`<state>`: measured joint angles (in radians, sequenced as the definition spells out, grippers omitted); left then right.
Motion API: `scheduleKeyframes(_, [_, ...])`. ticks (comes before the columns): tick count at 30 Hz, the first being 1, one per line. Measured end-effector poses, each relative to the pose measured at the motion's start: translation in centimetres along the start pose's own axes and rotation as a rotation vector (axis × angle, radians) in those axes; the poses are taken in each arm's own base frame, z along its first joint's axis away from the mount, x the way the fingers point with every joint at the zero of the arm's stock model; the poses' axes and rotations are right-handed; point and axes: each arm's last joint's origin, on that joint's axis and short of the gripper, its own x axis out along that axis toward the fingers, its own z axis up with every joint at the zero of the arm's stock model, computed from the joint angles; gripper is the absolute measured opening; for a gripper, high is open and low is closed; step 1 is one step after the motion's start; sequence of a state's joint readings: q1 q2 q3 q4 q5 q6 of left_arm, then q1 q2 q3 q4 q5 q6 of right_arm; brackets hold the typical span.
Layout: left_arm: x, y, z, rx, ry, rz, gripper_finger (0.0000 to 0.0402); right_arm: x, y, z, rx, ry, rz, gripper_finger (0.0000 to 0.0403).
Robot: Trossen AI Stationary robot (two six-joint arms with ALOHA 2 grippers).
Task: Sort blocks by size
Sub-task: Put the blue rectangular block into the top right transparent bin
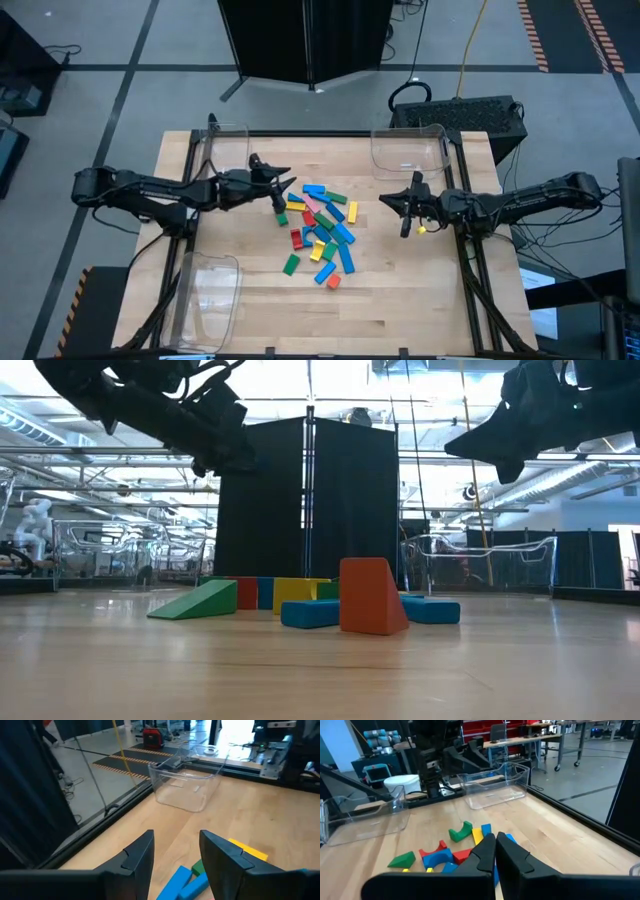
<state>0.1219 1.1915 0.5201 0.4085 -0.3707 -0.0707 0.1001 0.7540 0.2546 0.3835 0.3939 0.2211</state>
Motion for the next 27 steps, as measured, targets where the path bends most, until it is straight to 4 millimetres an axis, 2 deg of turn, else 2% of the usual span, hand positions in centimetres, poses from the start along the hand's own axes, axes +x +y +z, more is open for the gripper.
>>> scheduleKeyframes(5, [0.2, -0.2, 0.3, 0.008, 0.040, -0.071, 0.0160, 0.0, -0.1, 0.1, -0.026, -0.013, -0.024, 0.0009])
scheduleKeyframes(9, [1.5, 0.6, 0.7, 0.063, 0.185, -0.015, 0.0160, 0.5, -0.3, 1.0, -0.116, -0.005, -0.068, 0.0009])
scheduleKeyframes(11, [2.4, 0.9, 1.3, 0.082, 0.203, -0.009, 0.0160, 0.9, -0.4, 1.6, -0.156, 0.012, -0.090, 0.0009])
scheduleKeyframes(16, [4.3, 1.3, 1.9, 0.101, 0.265, -0.115, 0.0160, 1.9, -0.1, 2.7, -0.106, 0.036, -0.103, 0.0009])
scheduleKeyframes(20, [5.1, 1.2, 1.5, 0.153, 0.324, -0.183, 0.0160, 2.4, 0.5, 1.8, -0.069, 0.098, -0.081, 0.0016])
scheduleKeyframes(27, [6.2, 0.9, -0.5, 0.210, 0.426, -0.199, 0.0160, 2.9, 1.2, 0.1, -0.028, 0.200, -0.078, 0.0036])
